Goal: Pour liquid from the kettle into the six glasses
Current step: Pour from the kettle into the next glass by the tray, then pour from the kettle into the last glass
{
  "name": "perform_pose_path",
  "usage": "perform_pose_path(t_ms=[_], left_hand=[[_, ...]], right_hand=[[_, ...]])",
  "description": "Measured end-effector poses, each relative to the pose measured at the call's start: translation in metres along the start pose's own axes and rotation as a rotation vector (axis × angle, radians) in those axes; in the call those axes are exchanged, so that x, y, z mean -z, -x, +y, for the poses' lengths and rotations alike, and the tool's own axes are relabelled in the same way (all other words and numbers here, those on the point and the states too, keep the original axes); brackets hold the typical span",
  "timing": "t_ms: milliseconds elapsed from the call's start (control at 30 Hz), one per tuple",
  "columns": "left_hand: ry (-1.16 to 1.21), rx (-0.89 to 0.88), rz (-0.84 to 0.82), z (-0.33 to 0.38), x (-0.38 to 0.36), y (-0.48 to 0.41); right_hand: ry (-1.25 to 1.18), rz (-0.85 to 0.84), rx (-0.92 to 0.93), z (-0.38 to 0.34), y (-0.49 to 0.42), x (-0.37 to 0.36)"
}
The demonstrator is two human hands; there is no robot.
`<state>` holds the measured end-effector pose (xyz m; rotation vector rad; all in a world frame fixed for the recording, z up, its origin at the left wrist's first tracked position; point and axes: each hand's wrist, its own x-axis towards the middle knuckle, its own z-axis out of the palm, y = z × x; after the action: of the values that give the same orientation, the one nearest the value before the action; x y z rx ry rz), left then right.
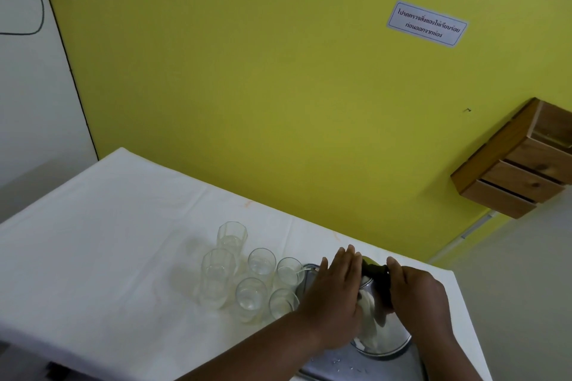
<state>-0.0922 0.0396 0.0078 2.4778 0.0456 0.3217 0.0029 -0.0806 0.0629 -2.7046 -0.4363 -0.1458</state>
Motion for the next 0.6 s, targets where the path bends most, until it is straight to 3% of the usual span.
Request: perform_pose_path(t_ms=[333,600], left_hand=[[-0.099,-0.099,0.122,0.01,0.005,0.004],[0.023,0.0,0.109,0.013,-0.001,0.027]], right_hand=[[-0.256,0.022,-0.08,0.008,0.015,0.0],[-0.132,-0.061,0.011,0.006,0.019,0.002]])
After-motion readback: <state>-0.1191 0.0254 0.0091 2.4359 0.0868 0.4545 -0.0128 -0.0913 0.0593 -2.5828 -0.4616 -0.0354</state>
